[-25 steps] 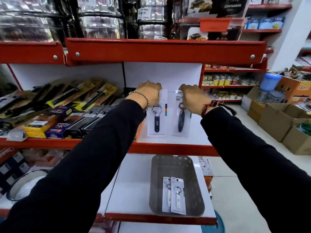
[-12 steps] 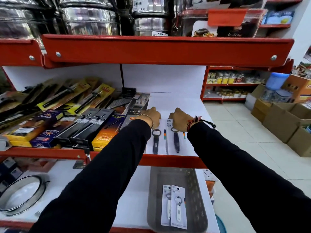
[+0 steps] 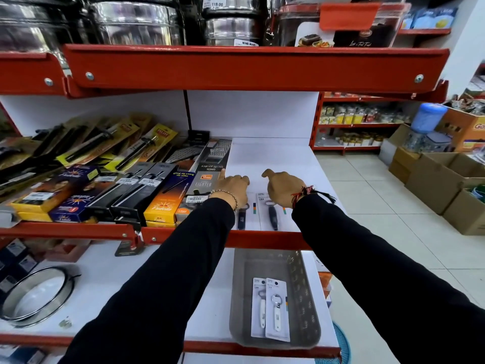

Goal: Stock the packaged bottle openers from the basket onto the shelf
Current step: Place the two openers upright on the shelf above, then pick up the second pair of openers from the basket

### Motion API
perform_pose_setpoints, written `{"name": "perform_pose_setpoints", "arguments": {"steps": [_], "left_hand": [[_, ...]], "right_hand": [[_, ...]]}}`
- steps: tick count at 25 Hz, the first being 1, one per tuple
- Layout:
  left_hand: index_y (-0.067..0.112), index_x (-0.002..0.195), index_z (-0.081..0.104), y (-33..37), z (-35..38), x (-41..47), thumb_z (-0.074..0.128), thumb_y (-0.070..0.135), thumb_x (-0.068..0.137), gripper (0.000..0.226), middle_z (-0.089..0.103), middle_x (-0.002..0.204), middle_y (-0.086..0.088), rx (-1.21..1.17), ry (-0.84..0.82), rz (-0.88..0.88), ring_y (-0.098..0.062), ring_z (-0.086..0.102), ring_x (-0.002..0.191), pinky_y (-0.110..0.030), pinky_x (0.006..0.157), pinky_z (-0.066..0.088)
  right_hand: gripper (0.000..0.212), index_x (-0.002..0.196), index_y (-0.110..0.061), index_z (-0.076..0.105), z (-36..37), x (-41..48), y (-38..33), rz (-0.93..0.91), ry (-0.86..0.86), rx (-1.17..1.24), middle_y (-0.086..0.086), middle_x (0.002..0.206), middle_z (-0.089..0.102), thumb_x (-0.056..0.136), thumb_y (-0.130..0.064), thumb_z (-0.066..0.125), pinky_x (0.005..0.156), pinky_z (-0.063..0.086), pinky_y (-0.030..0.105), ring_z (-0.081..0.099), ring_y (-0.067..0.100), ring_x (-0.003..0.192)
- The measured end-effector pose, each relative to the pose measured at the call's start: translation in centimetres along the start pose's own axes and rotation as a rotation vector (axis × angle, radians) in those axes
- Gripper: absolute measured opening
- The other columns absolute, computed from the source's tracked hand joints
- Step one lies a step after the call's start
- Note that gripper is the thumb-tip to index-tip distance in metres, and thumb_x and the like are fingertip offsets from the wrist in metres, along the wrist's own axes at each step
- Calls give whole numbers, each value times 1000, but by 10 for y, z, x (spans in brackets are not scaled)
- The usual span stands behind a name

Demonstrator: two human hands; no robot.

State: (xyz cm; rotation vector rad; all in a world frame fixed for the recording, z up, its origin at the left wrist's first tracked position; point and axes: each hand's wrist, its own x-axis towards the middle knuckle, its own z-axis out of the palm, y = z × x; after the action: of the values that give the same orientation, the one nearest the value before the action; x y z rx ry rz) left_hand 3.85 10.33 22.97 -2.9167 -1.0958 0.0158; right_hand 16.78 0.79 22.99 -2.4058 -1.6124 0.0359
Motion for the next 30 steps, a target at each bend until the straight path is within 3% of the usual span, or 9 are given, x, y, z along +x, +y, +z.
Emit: {"name": "perform_pose_setpoints", "arguments": {"steps": [2, 5, 9, 12, 16, 19, 21, 26, 30], "left_hand": [[20, 139, 45, 1, -9, -13, 49, 19, 92, 48, 52, 142, -7, -39, 45, 20, -26, 49, 132, -44, 122, 17], [17, 132, 52, 7, -25, -46, 43, 12, 91, 42, 55, 133, -10, -147, 179, 88, -29, 54, 121, -40, 103, 44], [14, 112, 62, 16, -41, -95, 42, 6, 87, 33, 60, 109, -9, -285, 242, 172, -30, 60, 105, -38, 94, 49], [22, 98, 64, 24, -36, -131, 46, 8, 83, 28, 60, 97, 0, -343, 100, 172, -23, 61, 94, -38, 98, 44], [22, 98, 70, 39, 4, -158, 51, 9, 82, 29, 65, 99, 2, -390, -148, 158, -16, 59, 87, -26, 80, 49], [18, 107, 69, 50, 49, -153, 52, 8, 83, 31, 68, 112, -3, -362, -294, 155, -20, 63, 99, -26, 86, 51], [16, 115, 68, 57, 83, -141, 52, 7, 86, 34, 67, 121, -4, -339, -386, 142, -21, 61, 111, -25, 90, 47], [8, 125, 61, 63, 162, -100, 52, 15, 91, 35, 62, 129, -13, -280, -503, 81, -31, 59, 117, -33, 94, 48], [3, 133, 55, 65, 218, -62, 56, 12, 88, 46, 57, 137, -18, -241, -503, 28, -33, 55, 125, -40, 104, 47]], "right_hand": [[48, 138, -20, 45, -8, -15, -1, 4, 57, 34, 10, 118, 67, 90, -18, 39, 70, 40, 29, 66, 31, 94], [40, 130, -17, 52, -26, -49, -9, -27, 147, 70, 11, 122, 64, 93, -18, 36, 75, 42, 30, 64, 31, 102], [29, 108, -15, 61, -45, -106, -16, -84, 224, 108, 9, 102, 64, 89, -15, 39, 72, 46, 33, 62, 32, 89], [28, 97, -16, 65, -38, -151, -13, -66, 65, 132, 10, 98, 68, 86, -22, 40, 73, 52, 38, 61, 32, 83], [28, 95, -8, 70, 14, -180, -6, -65, -229, 66, 16, 100, 73, 87, -22, 46, 84, 54, 39, 66, 34, 94], [28, 103, 1, 68, 65, -176, 5, 14, -368, 59, 21, 107, 70, 91, -15, 48, 81, 50, 31, 65, 36, 102], [30, 106, 2, 67, 100, -168, 17, 53, -433, 86, 23, 108, 70, 88, -9, 46, 85, 54, 34, 66, 37, 102], [41, 123, -1, 59, 174, -139, 47, 119, -471, 55, 21, 120, 67, 85, -1, 47, 92, 55, 39, 65, 35, 108], [54, 132, -13, 53, 224, -113, 67, 58, -401, -154, 13, 137, 58, 79, -1, 47, 109, 34, 43, 53, 30, 129]]}}
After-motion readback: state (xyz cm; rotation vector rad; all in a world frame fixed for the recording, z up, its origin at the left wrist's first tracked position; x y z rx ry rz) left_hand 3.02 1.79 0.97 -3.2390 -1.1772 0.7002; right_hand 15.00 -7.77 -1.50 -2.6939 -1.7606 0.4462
